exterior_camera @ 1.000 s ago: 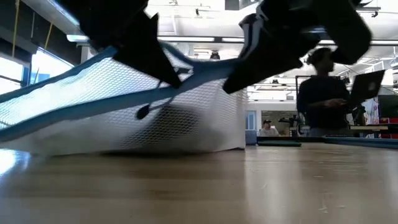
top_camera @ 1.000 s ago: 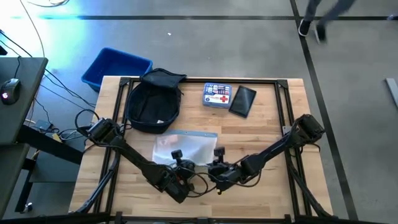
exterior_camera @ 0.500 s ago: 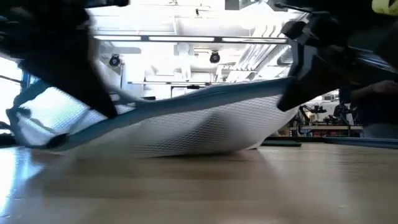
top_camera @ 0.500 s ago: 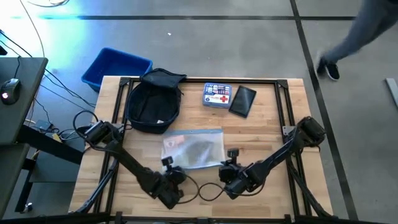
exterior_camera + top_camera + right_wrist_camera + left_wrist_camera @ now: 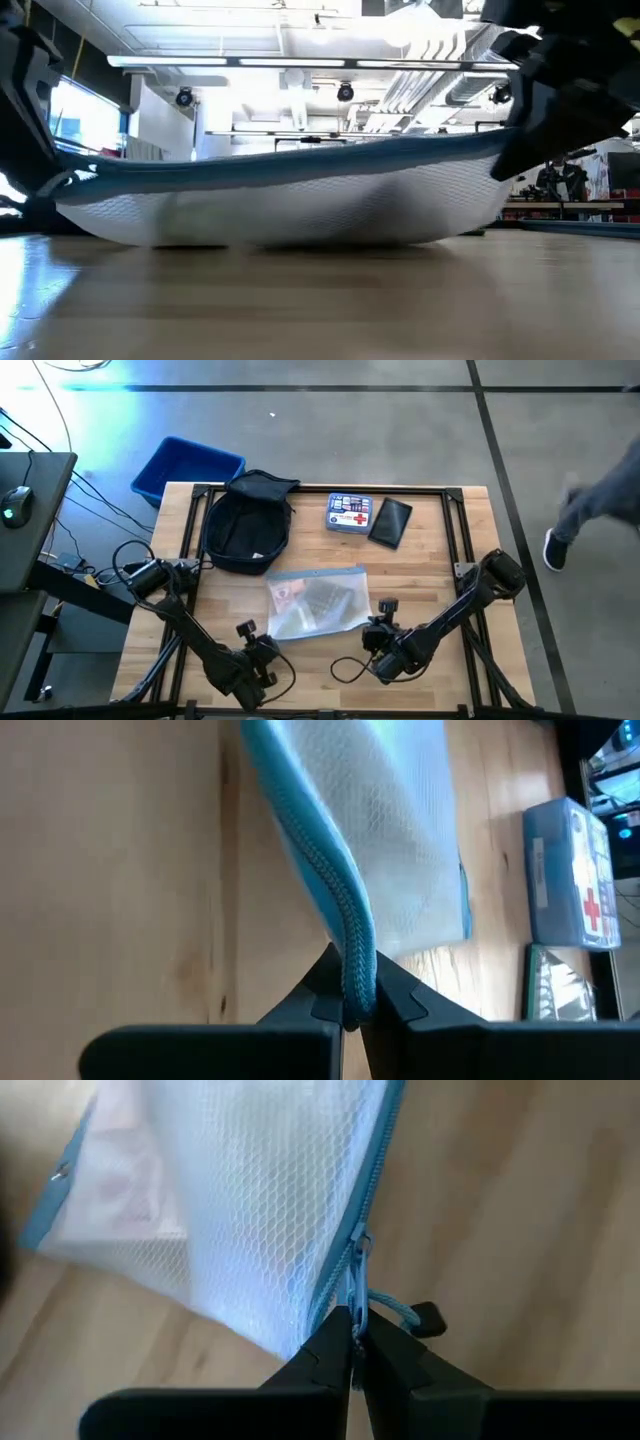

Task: Unpack backpack
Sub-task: Close the blue zipper bag

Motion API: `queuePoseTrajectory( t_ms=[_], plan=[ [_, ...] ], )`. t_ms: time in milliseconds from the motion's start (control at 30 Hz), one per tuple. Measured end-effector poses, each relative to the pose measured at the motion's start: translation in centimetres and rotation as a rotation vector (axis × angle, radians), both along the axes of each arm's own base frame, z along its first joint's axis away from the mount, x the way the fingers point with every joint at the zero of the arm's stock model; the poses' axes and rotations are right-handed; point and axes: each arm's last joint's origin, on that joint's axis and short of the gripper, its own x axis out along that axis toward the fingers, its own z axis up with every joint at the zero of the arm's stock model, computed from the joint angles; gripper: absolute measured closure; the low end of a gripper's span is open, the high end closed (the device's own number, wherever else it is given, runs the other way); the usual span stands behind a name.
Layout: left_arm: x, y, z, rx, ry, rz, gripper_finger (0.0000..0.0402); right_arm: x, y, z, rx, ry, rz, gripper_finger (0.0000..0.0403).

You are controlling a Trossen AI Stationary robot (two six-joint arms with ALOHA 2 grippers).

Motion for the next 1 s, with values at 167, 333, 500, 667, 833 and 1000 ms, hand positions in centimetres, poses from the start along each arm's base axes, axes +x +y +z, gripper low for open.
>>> queuePoseTrajectory(
  t_ms=[167, 333, 500, 667, 833, 1000],
  plan=[
    [-0.2, -0.3, 0.1, -0.053, 0.102, -0.045, 0.0401, -1.0, -0.3, 0.1, -0.031, 0.037, -0.052, 0.0403],
    [-1.1, 0.1, -0.3, -0.085, 0.200, 0.023, 0.0401, -1.6, -0.7, 0.2, -0.066, 0.061, -0.097, 0.0403],
    [-1.5, 0.0, -0.3, -0.071, 0.194, 0.045, 0.0401, -1.5, -0.8, 0.3, -0.094, -0.005, -0.117, 0.0403],
    [-1.3, -0.4, -0.1, -0.087, 0.162, 0.017, 0.0401, -1.2, -0.8, 0.3, -0.090, -0.027, -0.114, 0.0399],
    [-0.5, -1.8, 2.1, -0.118, 0.150, -0.076, 0.0400, -1.1, -0.8, 0.1, -0.051, 0.026, -0.106, 0.0341],
    [0.3, -2.4, 5.4, -0.078, 0.107, -0.136, 0.0401, -1.1, -0.6, 0.3, -0.061, 0.024, -0.079, 0.0255]
  ],
)
